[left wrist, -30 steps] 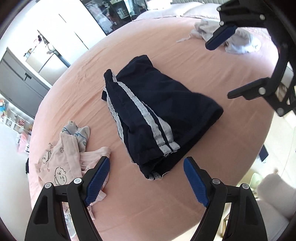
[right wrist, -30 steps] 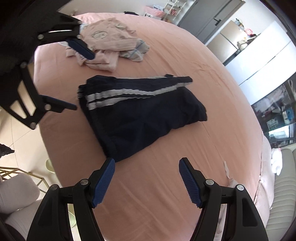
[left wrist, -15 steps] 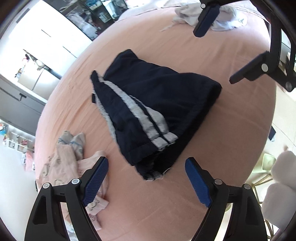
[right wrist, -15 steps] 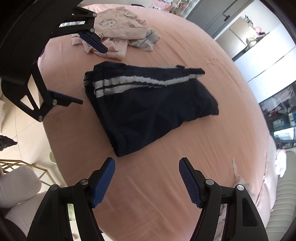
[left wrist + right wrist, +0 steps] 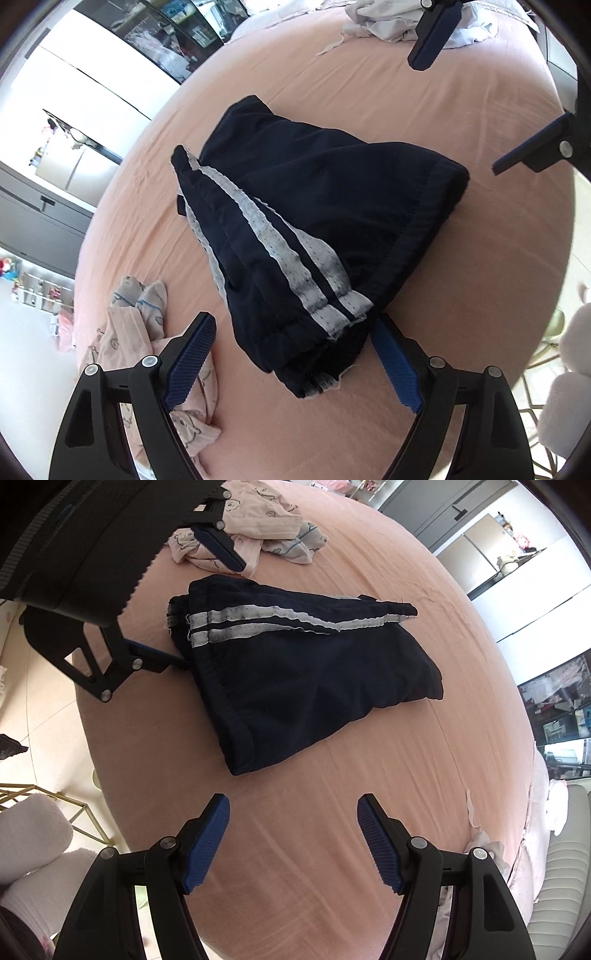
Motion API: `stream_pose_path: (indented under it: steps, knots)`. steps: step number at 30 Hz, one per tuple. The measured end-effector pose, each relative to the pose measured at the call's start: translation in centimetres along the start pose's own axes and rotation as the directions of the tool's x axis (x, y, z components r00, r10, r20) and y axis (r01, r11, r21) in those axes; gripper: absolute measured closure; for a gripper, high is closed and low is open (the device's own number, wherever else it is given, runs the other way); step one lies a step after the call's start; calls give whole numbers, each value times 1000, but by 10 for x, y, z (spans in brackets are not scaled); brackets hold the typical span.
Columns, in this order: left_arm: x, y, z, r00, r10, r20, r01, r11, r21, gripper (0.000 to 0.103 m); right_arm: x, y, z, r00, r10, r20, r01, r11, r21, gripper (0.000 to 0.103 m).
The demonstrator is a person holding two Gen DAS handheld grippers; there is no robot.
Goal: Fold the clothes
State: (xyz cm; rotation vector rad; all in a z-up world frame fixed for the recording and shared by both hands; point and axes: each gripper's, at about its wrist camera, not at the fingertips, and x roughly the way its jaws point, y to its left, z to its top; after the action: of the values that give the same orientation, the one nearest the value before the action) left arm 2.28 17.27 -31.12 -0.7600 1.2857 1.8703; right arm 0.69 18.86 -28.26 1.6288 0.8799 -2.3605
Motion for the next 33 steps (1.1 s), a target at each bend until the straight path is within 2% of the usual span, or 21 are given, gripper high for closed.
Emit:
stream_pose_path:
  steps: [4, 6, 10, 13, 15, 17, 19, 21, 22, 23, 25, 31, 32, 33]
  knots:
    - [3, -5, -1, 997, 72, 41, -72, 997, -9, 17, 1, 4, -1, 999, -37, 9, 37, 999, -36, 32]
    - [3, -1, 1, 997, 62, 40, -61, 998, -34, 17, 2, 7, -3, 998, -59, 20, 60, 997, -53, 32]
    - [2, 7, 2, 998, 49, 38, -46, 996, -73, 17, 9, 14, -5, 999, -52, 6, 53, 996, -76, 32]
    - [2, 4, 1, 992, 118, 50, -116, 992, -40, 17, 11, 20, -8, 998, -69, 8, 69, 994, -88, 32]
    - [2, -8, 0, 979, 190, 77, -194, 980, 46, 16, 12, 24, -10, 996, -83, 18, 84, 991, -106, 32]
    - [-1, -28, -4, 952, 275, 134, -295, 941, 168, 16, 12, 28, -11, 993, -109, 37, 113, 985, -128, 32]
    - [-7, -45, -9, 915, 340, 216, -389, 885, 256, 16, 12, 32, -11, 987, -146, 65, 155, 976, -153, 32]
    - [-12, -59, -13, 878, 378, 292, -462, 828, 317, 16, 12, 36, -11, 979, -182, 93, 196, 964, -179, 32]
    - [-13, -63, -14, 870, 382, 311, -477, 812, 336, 16, 12, 40, -13, 975, -195, 103, 213, 955, -206, 32]
    - [-12, -64, -14, 870, 380, 315, -478, 806, 348, 16, 13, 42, -14, 974, -201, 108, 220, 949, -223, 32]
    - [-11, -62, -12, 885, 359, 296, -451, 817, 358, 16, 13, 44, -16, 972, -209, 110, 230, 943, -240, 32]
    - [-7, -39, -3, 945, 246, 216, -305, 899, 313, 16, 12, 40, -20, 977, -187, 106, 207, 952, -224, 31]
    - [-7, -37, -1, 951, 232, 203, -286, 909, 304, 19, 13, 41, -22, 977, -187, 104, 206, 953, -220, 31]
    - [-8, -36, 1, 956, 219, 193, -270, 915, 298, 28, 14, 40, -22, 977, -186, 100, 204, 954, -218, 31]
